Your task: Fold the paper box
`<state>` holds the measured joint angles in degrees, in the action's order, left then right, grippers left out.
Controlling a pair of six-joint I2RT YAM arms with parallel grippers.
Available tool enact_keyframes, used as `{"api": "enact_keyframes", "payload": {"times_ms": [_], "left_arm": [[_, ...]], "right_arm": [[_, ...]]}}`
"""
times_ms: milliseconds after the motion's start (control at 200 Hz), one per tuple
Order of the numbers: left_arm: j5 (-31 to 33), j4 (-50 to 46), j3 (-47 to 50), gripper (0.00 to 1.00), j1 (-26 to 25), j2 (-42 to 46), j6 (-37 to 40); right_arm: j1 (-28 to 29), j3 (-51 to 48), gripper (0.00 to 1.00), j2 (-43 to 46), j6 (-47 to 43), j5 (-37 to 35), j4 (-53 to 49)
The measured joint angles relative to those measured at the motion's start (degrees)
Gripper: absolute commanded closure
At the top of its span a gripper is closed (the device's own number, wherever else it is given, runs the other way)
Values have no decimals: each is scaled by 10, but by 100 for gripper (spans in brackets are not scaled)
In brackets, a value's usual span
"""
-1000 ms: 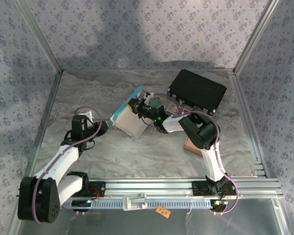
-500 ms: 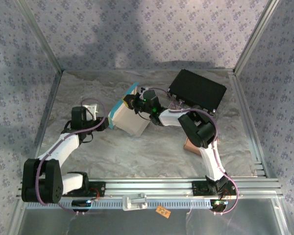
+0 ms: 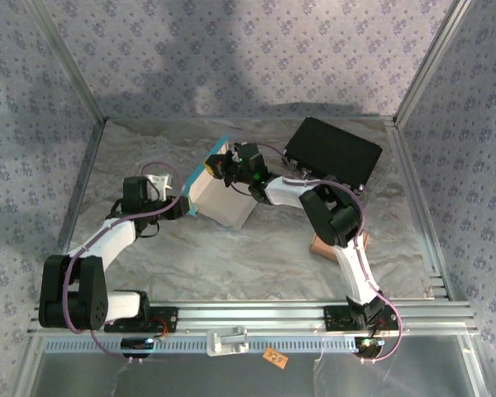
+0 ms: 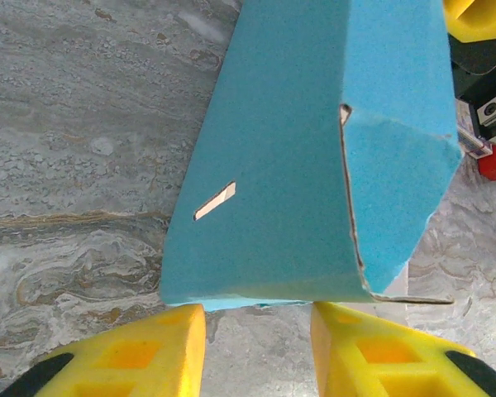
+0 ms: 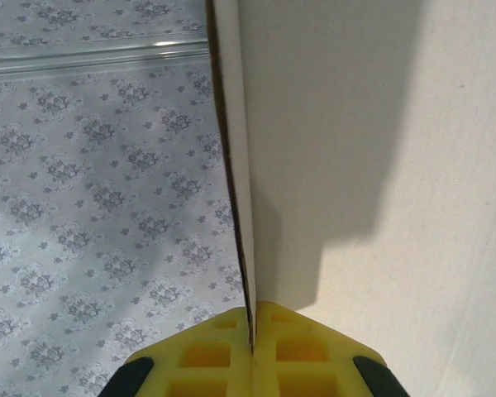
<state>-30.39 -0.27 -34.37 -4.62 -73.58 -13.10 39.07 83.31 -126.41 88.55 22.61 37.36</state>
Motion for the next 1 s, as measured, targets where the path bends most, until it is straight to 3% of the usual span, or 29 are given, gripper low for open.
{"api": "enact_keyframes", "payload": {"times_ms": [530,999], "left_arm": [[2,-1,-56,65,-23,-66,13],[13,3,-58,63,-42,-70,13]], "right_arm": [[-13,5,100,-3,34,23,-10],[-13,6,100,-12,36,24,12]]}}
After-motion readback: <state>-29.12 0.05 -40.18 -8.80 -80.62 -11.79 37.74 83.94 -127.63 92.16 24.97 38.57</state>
